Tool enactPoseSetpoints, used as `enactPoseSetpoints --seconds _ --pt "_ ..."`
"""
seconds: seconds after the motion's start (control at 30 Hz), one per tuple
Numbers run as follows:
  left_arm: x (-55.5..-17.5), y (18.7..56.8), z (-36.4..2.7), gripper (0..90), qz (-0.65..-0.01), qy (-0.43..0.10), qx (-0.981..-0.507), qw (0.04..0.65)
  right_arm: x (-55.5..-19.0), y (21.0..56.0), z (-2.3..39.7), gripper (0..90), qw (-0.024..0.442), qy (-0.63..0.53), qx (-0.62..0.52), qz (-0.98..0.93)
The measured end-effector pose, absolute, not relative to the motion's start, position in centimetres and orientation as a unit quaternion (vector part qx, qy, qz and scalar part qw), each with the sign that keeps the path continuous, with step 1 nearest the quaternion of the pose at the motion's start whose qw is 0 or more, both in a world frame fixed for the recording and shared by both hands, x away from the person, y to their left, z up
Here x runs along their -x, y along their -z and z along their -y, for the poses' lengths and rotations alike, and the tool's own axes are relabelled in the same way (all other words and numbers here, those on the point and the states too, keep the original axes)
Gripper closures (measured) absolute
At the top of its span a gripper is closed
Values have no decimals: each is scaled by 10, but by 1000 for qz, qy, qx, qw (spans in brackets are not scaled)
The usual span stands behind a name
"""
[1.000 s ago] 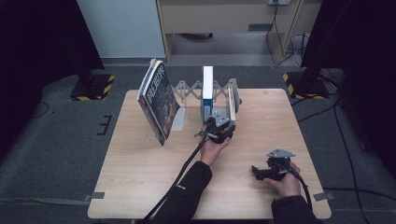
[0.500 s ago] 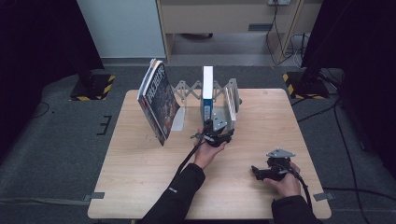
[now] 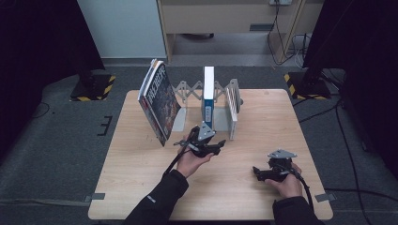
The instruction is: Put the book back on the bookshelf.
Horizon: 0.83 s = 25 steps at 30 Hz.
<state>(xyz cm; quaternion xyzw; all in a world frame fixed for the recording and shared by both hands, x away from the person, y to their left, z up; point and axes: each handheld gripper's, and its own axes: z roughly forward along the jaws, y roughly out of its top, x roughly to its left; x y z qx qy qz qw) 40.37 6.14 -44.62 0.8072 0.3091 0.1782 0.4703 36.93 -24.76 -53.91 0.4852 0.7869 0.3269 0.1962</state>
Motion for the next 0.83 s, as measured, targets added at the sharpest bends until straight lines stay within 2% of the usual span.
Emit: enactPoseSetpoints --seconds 0.1,0.23,0.5,0.83 --pt "-396 444 -75 446 -308 -183 -811 462 -369 539 248 17 196 -327 -485 -787" --pt "-386 446 -94 420 -318 -161 -814 458 -369 539 248 18 196 -327 -485 -787" --pt "-366 468 -140 355 -344 -137 -823 431 -369 539 248 17 196 -327 -486 -787" --pt "-360 499 -206 219 -412 -129 -821 375 -369 539 248 18 196 -327 -485 -787"
